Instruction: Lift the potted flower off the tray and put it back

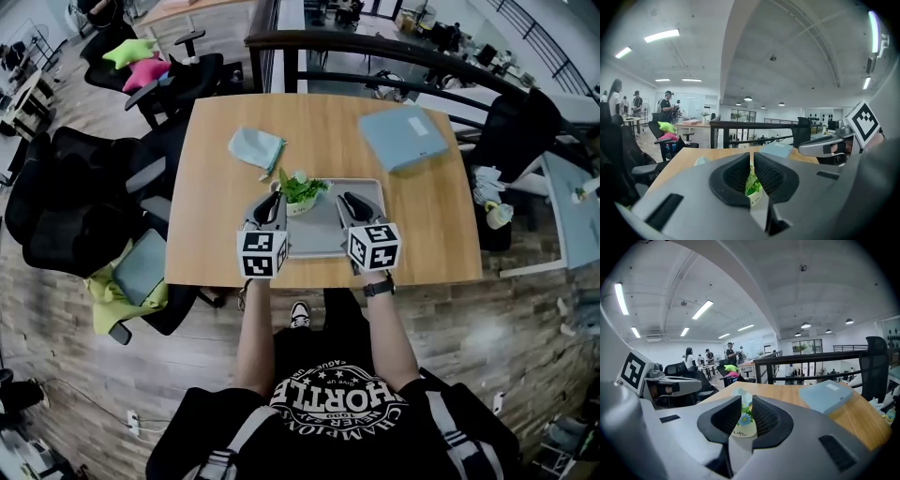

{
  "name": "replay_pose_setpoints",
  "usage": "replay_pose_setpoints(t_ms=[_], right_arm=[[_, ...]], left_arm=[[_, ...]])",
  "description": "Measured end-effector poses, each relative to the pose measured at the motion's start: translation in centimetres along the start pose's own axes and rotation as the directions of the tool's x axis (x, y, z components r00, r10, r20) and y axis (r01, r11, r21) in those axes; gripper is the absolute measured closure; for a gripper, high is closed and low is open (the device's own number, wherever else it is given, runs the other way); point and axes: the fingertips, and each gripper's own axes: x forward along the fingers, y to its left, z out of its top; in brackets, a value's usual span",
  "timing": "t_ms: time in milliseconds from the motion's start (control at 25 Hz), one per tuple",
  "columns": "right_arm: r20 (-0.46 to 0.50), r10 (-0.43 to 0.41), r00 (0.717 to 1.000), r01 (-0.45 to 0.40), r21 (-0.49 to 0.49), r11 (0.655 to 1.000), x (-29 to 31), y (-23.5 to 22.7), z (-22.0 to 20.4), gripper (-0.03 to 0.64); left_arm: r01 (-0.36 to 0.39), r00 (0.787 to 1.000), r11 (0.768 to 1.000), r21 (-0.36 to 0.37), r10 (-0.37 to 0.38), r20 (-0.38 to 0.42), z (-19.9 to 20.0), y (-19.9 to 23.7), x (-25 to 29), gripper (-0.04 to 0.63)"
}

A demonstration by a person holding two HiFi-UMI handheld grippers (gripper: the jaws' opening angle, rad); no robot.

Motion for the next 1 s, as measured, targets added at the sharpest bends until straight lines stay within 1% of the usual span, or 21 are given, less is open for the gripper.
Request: replay_pose_setpoints(t_ms=[120, 240, 400, 600, 680, 800, 880, 1000], right_arm=[[-0.022, 0.038, 0.999, -0.038, 0.008, 0.999, 1.7, -1.2, -0.5, 0.521], [-0.059, 0.073, 0.996, -0.073, 0.008, 0.997, 3.3, -2.5, -1.1, 0.515], [-0.104, 0.098, 0.99, -0.098, 0.006, 0.995, 5.0, -4.5, -2.5, 0.505], [-0.157, 0.134, 0.978, -0.133, 0.016, 0.991, 7.7, -5.3, -4.6, 0.464], [-0.175, 0.147, 0.974, -0.146, 0.02, 0.989, 9.1, -5.2, -5.1, 0.455], [-0.212, 0.154, 0.965, -0.151, 0.03, 0.988, 9.7, -5.8, -6.3, 0.44], [-0.223, 0.16, 0.962, -0.155, 0.037, 0.987, 9.8, -6.3, -6.6, 0.424], [-0.222, 0.173, 0.96, -0.165, 0.055, 0.985, 10.4, -6.9, -6.6, 0.416]], left_arm=[[-0.022, 0.999, 1.0, -0.006, 0.022, -0.023, -0.6, 0.7, 1.3, 0.564], [-0.045, 0.997, 0.999, -0.025, 0.043, -0.059, -1.3, 1.1, 2.4, 0.504], [-0.077, 0.991, 0.995, -0.057, 0.07, -0.112, -3.7, 1.6, 4.0, 0.47], [-0.087, 0.979, 0.992, -0.09, 0.069, -0.194, -6.6, 2.6, 5.4, 0.405], [-0.097, 0.975, 0.991, -0.094, 0.075, -0.211, -7.3, 3.7, 5.9, 0.395], [-0.095, 0.969, 0.989, -0.115, 0.065, -0.237, -8.7, 3.8, 6.4, 0.384], [-0.092, 0.965, 0.989, -0.117, 0.059, -0.254, -9.1, 3.8, 6.6, 0.372], [-0.114, 0.958, 0.987, -0.115, 0.078, -0.277, -9.6, 4.4, 6.8, 0.359]])
